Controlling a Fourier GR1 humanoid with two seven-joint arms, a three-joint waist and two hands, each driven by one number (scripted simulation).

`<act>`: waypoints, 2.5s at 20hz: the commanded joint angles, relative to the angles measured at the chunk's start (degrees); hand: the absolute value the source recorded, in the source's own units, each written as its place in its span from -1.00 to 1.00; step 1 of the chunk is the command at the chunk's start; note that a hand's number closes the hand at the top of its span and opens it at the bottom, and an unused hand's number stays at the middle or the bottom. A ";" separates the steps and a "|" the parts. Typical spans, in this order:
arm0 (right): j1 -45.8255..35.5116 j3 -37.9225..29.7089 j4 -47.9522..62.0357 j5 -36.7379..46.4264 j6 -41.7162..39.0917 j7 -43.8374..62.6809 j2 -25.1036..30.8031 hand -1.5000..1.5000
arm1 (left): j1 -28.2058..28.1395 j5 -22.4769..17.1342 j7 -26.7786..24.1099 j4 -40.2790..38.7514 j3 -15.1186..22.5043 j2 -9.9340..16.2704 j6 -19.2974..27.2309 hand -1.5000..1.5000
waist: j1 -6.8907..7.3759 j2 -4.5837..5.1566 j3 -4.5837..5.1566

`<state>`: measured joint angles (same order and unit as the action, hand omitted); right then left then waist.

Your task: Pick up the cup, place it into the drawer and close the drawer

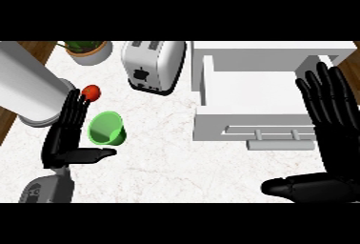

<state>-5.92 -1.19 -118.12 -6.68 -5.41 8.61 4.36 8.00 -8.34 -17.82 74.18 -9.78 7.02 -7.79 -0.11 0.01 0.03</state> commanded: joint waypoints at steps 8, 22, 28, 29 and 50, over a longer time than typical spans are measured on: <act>-3.43 0.24 2.27 0.99 1.09 0.17 -0.68 -1.00 | -1.54 1.02 -9.48 -9.97 -0.11 0.15 -2.41 -1.00 | 0.21 -0.02 -0.02; 1.76 1.55 -3.07 0.78 -0.38 1.30 -0.85 -1.00 | 6.97 0.88 -23.25 -34.78 -4.58 4.72 -5.76 -1.00 | -0.13 0.01 0.00; 0.91 1.96 -2.27 1.20 1.05 0.64 -2.32 -1.00 | 14.12 4.09 -31.57 -48.16 -4.41 5.35 -4.02 -1.00 | -0.33 0.09 0.02; 3.49 0.34 -4.46 -1.64 -2.11 1.89 0.11 -1.00 | 12.51 4.48 -34.43 -50.34 -4.52 4.66 -3.91 -1.00 | -0.51 0.11 0.03; 0.88 -1.42 -4.19 -4.05 -2.24 4.12 0.77 -1.00 | 22.16 1.04 -34.52 -60.65 -6.59 6.39 -16.78 -1.00 | -0.82 0.25 0.07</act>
<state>-5.10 -1.75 -120.39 -8.70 -7.26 10.40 4.38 29.79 -6.49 -51.08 14.15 -16.05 11.92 -17.07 -0.90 0.31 0.10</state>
